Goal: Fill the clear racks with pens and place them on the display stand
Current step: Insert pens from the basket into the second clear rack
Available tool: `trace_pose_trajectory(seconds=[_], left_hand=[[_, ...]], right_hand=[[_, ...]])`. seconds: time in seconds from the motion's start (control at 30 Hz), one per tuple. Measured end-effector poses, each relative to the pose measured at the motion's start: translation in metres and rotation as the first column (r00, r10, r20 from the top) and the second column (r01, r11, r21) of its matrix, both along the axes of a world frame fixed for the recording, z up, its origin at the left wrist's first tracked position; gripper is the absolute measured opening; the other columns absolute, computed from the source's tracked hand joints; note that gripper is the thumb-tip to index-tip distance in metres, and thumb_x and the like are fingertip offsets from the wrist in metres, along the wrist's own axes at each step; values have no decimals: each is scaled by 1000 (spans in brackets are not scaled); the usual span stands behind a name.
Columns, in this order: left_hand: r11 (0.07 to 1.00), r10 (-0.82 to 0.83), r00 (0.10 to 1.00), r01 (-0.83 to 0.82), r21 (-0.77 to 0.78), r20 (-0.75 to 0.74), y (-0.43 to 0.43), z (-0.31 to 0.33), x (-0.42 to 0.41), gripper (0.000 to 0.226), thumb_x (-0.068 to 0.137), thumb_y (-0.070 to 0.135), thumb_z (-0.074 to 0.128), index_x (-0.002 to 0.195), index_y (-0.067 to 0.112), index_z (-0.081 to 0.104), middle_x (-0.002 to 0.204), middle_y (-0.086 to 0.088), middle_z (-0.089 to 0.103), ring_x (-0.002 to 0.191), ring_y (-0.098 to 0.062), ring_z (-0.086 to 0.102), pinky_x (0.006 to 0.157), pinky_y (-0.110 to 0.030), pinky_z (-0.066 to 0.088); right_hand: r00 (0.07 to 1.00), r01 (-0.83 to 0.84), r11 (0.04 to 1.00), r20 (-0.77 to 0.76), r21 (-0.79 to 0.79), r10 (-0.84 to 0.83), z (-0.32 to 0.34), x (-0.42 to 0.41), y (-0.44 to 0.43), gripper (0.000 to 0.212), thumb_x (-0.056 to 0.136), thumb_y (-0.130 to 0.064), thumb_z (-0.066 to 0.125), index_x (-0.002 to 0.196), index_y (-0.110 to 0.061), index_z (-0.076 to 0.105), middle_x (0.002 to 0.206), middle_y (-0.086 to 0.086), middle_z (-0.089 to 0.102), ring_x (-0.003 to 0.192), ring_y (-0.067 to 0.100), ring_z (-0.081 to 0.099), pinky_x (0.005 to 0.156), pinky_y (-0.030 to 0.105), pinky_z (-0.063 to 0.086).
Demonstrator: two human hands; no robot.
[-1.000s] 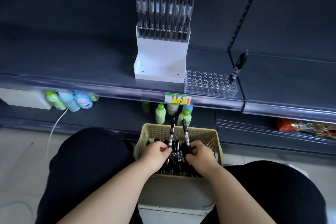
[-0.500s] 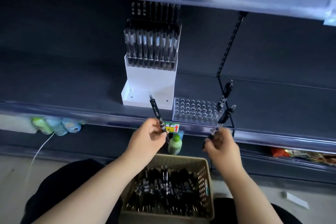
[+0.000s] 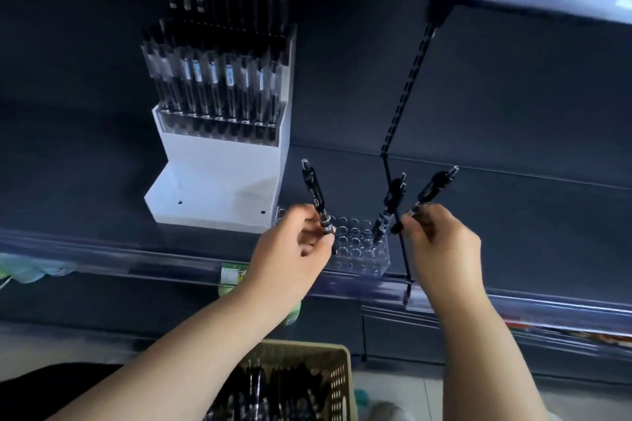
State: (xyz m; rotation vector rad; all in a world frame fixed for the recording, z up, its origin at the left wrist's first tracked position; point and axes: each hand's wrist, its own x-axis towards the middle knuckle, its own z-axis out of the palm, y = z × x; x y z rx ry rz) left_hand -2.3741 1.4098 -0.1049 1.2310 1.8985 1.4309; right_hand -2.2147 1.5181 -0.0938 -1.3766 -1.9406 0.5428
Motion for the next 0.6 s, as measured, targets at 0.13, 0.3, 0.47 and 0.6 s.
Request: trace_pose_trajectory(seconds=[0.13, 0.3, 0.47, 0.6], left_hand=[[1000, 10, 1000, -10, 23, 12, 12, -6, 4, 20, 85, 18, 65, 101, 23, 57, 91, 15, 65, 81, 10, 60, 67, 0, 42], [999, 5, 999, -8, 53, 52, 20, -10, 9, 21, 84, 17, 66, 91, 32, 55, 87, 16, 65, 79, 9, 60, 67, -2, 43], [997, -8, 999, 5, 75, 44, 24, -9, 11, 21, 84, 21, 64, 87, 40, 54, 92, 27, 63, 83, 6, 62, 75, -6, 48], [997, 0, 999, -3, 78, 37, 28, -9, 13, 19, 83, 23, 65, 88, 38, 56, 87, 22, 66, 79, 8, 61, 71, -5, 45]], right_hand=[[997, -53, 998, 64, 45, 50, -5, -8, 5, 17, 87, -17, 64, 99, -6, 67, 88, 9, 69, 72, 15, 50, 63, 10, 29], [989, -69, 997, 136, 37, 64, -11, -12, 9, 17, 86, -18, 66, 96, -5, 69, 84, 12, 70, 72, 25, 59, 59, 16, 31], [976, -59, 998, 210, 19, 54, -9, -8, 13, 18, 86, -20, 65, 89, -3, 69, 82, 12, 69, 73, 27, 60, 62, 26, 40], [959, -66, 995, 271, -71, 83, -16, -10, 16, 15, 88, -21, 63, 91, -8, 70, 82, 10, 68, 65, 20, 50, 54, 22, 28]])
